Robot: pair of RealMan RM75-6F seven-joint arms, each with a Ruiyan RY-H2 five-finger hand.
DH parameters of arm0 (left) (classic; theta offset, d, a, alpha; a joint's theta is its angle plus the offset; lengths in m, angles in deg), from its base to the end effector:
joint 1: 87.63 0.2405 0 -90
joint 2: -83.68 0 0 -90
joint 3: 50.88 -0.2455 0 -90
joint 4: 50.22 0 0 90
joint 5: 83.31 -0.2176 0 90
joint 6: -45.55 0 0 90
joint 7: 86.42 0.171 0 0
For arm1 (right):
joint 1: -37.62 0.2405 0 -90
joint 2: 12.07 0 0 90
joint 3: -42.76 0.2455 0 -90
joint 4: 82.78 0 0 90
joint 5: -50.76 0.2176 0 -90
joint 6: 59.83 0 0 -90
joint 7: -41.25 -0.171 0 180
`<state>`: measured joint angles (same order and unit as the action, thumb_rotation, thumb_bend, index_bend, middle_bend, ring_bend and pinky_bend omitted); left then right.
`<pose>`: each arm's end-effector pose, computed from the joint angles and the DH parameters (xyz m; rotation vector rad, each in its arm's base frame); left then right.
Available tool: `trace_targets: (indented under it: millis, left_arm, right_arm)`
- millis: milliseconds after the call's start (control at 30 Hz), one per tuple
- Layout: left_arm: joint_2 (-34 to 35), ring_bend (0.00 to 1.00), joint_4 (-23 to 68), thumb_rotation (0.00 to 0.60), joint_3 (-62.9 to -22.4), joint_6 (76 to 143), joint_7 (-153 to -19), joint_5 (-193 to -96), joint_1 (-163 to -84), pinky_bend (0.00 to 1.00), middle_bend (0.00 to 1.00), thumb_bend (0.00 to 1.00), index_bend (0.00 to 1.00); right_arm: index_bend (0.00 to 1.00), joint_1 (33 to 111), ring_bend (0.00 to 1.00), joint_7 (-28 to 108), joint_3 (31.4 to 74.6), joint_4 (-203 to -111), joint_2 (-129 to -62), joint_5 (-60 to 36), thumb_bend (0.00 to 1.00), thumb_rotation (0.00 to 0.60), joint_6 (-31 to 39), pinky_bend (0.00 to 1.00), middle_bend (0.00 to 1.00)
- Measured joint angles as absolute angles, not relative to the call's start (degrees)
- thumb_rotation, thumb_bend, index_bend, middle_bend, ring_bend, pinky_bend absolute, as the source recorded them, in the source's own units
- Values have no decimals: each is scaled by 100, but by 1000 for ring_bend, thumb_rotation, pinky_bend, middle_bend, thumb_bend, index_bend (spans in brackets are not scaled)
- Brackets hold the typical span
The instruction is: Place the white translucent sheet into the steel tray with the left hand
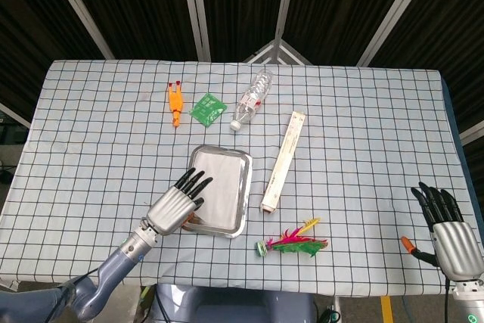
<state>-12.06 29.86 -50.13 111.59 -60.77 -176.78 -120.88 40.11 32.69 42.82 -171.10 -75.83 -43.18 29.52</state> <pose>-0.1265 0.2739 -0.0690 -2.0911 -0.4633 -1.0333 -0.3048 -0.1842 0.1497 1.4441 -0.9198 1.0157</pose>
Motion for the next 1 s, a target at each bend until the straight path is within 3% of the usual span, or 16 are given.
trace_targets:
  millis: [267,367,833,900,1000]
  left_arm:
    - [-1047,0,3023,600,-5067,11128,-6049,-17574,-12032,0,0,293,129]
    - [-944,0,3089,600,-5085,11137,-6072,-17545,-11998,0,0,260,42]
    - [-539,0,3409,600,-5195,11329,-6297,-17524,-11809,0,0,222,0]
    - [-450,0,3504,600,-5199,11388,-6271,-17469,-11739,0,0,191,0]
    - [-283,0,3693,600,-5206,11598,-6227,-17354,-11554,0,0,65,0]
  right_arm:
    - [0,4014,0,3283,4278,-17110,-7586,-4328,290,600,2949,0,0]
    - [0,4013,0,3294,4280,-17109,-7589,-4322,290,600,2948,0,0]
    - [0,4009,0,3317,4276,-17126,-7586,-4311,290,600,2938,0,0]
    - [0,4006,0,3312,4278,-17123,-7584,-4306,290,600,2941,0,0]
    - [0,4001,0,3305,4286,-17108,-7583,-4301,290,600,2958,0,0]
